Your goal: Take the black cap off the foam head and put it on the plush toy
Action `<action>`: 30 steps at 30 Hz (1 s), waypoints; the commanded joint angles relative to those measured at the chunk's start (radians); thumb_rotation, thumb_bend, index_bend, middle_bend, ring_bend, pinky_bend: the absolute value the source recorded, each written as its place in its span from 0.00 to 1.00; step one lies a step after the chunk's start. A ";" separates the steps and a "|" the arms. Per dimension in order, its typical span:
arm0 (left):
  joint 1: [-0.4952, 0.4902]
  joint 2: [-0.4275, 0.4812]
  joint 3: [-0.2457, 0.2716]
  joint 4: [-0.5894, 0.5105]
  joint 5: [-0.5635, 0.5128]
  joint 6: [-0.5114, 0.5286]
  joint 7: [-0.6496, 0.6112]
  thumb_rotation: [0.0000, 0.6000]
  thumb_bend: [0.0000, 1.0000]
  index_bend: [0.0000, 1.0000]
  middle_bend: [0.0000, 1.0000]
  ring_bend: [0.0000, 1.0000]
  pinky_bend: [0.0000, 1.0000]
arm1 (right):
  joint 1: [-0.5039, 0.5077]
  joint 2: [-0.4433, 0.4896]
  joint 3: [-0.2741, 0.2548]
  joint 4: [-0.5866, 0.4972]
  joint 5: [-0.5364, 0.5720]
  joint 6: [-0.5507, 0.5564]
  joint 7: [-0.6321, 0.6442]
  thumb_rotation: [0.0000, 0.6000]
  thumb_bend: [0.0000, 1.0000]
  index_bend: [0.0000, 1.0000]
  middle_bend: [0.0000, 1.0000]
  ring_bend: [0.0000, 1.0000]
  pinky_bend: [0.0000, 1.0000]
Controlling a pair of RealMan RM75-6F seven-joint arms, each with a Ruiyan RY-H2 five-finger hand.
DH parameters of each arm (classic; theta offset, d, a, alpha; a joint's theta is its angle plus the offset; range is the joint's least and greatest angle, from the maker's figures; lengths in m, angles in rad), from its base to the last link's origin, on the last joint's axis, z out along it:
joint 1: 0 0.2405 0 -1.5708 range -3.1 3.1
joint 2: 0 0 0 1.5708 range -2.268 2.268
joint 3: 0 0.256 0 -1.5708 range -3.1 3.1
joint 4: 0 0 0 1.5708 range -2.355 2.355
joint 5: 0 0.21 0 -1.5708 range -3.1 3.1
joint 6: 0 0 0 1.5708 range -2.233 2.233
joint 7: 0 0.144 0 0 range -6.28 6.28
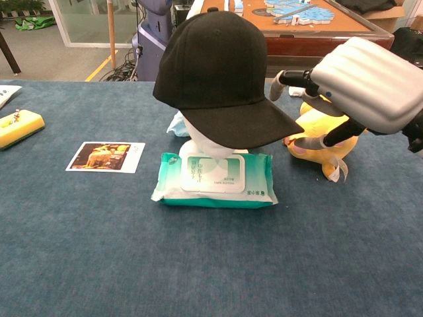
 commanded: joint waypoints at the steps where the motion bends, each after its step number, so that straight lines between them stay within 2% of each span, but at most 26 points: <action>1: 0.001 0.001 0.000 0.000 0.001 0.002 -0.002 1.00 0.17 0.15 0.20 0.20 0.50 | 0.014 -0.023 -0.003 0.036 -0.011 0.021 0.011 1.00 0.00 0.39 0.92 0.92 0.98; 13: 0.004 0.002 -0.001 0.000 0.002 0.003 -0.005 1.00 0.17 0.15 0.20 0.20 0.50 | 0.047 -0.091 -0.011 0.180 -0.038 0.129 0.083 1.00 0.01 0.39 0.93 0.93 0.99; 19: 0.004 0.001 -0.002 -0.001 0.001 0.002 -0.004 1.00 0.17 0.14 0.20 0.20 0.50 | 0.059 -0.113 -0.014 0.232 -0.044 0.186 0.122 1.00 0.07 0.43 0.94 0.94 1.00; 25: 0.005 0.001 -0.002 0.000 0.001 0.002 -0.003 1.00 0.17 0.14 0.20 0.20 0.50 | 0.064 -0.119 -0.024 0.244 -0.050 0.226 0.136 1.00 0.16 0.46 0.94 0.94 1.00; 30: 0.004 0.000 -0.003 0.000 0.001 0.000 0.000 1.00 0.17 0.15 0.20 0.20 0.50 | 0.070 -0.118 -0.031 0.238 -0.057 0.252 0.140 1.00 0.30 0.49 0.95 0.95 1.00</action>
